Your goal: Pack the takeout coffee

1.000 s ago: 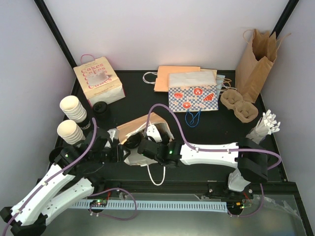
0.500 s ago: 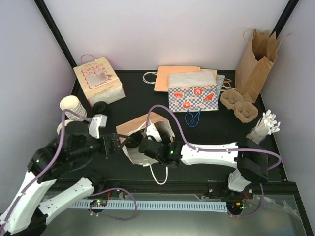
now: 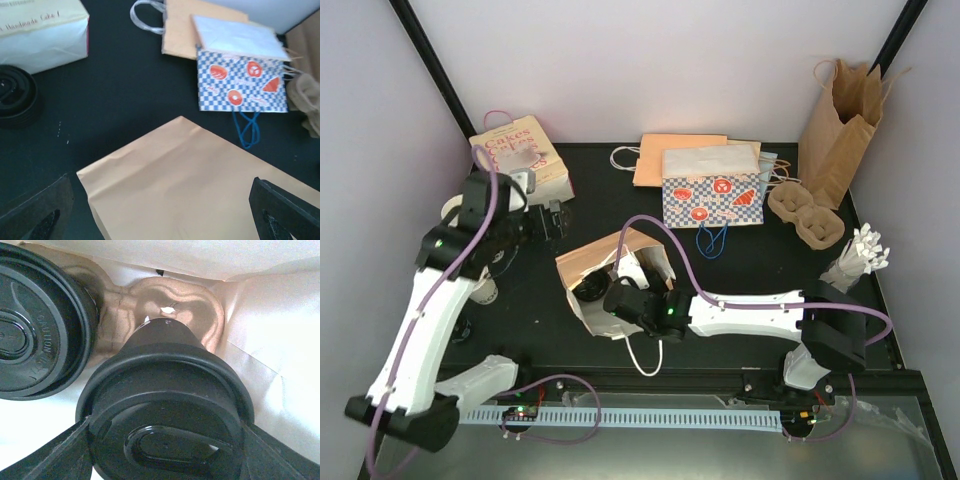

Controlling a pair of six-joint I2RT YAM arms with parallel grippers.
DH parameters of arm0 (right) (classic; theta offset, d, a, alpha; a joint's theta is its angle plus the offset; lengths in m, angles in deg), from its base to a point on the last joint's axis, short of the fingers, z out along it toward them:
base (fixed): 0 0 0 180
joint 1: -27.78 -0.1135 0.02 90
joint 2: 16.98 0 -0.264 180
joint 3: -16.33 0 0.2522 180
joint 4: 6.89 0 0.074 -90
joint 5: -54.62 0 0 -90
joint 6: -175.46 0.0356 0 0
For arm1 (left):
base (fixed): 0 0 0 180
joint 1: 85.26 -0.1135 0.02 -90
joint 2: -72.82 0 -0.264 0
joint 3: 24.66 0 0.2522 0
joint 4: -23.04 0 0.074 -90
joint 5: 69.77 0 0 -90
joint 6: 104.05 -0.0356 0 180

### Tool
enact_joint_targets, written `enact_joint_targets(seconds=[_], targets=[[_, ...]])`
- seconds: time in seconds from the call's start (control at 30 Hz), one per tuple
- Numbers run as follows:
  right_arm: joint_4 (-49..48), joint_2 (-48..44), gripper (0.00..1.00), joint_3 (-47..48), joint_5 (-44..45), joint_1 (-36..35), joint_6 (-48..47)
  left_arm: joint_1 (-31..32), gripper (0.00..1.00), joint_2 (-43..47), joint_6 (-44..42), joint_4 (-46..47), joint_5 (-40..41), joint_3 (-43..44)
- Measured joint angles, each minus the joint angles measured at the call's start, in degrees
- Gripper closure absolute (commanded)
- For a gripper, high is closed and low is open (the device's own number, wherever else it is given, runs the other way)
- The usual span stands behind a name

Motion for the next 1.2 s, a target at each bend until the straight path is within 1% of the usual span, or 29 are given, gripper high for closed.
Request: enact_joint_targets(seconds=[0.07,0.17,0.27,0.37,0.47,0.6,0.67,0.8,0.9,1.1,1.2], targets=[[-0.3,-0.1,0.32,-0.3,0.0,0.0,-0.3,-4.0,0.01,-3.6,-1.3,3.4,-3.2,-2.4],[-0.6,-0.3,0.32,-0.4,-0.1,0.0,-0.8,-7.2,0.01,-7.7,-2.4,8.1,-6.7,-6.6],[-0.7,-0.3,0.32,-0.6,-0.2,0.0,-1.2,-8.5,0.01,-11.0,-3.5,12.5,-8.7,-9.1],[-0.9,-0.3,0.32,-0.6,-0.4,0.0,-1.7,-8.7,0.03,-14.9,-4.3,17.2,-10.2,-9.4],[-1.3,-0.4,0.33,-0.9,-0.5,0.0,-2.1,-8.9,0.08,-21.6,-4.7,20.8,-11.4,-8.2],[-1.7,-0.5,0.33,-1.1,-0.7,0.0,-2.4,-9.0,0.21,-33.3,-4.9,21.4,-12.8,-3.3],[-1.9,-0.7,0.33,-1.3,-0.9,0.0,-2.6,-9.0,0.24,-38.1,-5.0,21.7,-13.9,-1.6],[-2.2,-0.8,0.33,-1.4,-1.1,0.1,-2.8,-8.9,0.26,-43.7,-5.1,22.4,-16.1,-1.2],[-2.2,-0.8,0.33,-1.4,-1.3,0.2,-2.8,-8.5,0.28,-46.3,-5.1,23.4,-17.2,-1.0],[-2.2,-0.8,0.33,-1.4,-1.3,0.2,-2.8,-5.6,0.36,-53.3,-5.3,24.9,-18.5,4.1],[-2.2,-0.8,0.33,-1.4,-1.3,0.2,-3.2,-4.2,0.37,-55.6,-5.9,25.2,-18.5,4.8]])
